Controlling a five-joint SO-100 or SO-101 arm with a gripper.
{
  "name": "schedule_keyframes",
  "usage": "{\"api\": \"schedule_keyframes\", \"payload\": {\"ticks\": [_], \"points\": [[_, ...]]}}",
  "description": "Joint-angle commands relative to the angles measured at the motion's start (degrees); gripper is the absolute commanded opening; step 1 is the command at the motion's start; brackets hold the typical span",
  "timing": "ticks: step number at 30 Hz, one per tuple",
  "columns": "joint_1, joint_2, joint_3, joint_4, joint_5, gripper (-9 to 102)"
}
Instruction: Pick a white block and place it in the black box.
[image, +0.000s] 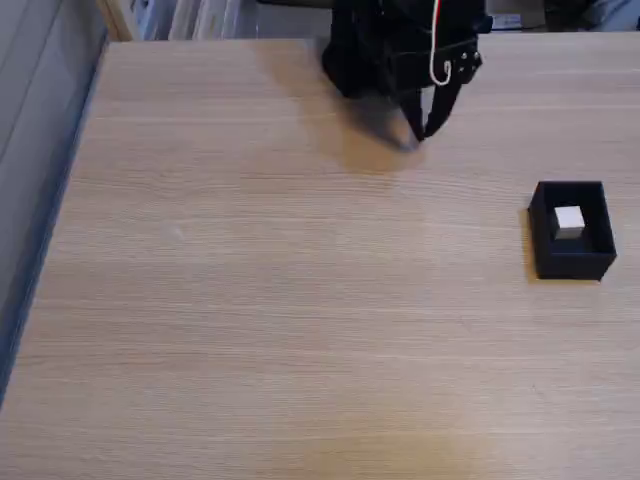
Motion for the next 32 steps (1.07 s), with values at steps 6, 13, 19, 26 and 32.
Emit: {"api": "schedule_keyframes", "payload": {"ticks": [6,13,19,26,32], "points": [[12.2,16.4,19.2,-3.9,-10.6,0],[15.2,23.4,21.6,-2.3,-10.2,0],[19.5,28.0,21.6,0.0,-9.8,0],[20.1,28.0,21.6,0.0,-9.8,3],[20.1,28.0,21.6,0.0,-9.8,5]]}}
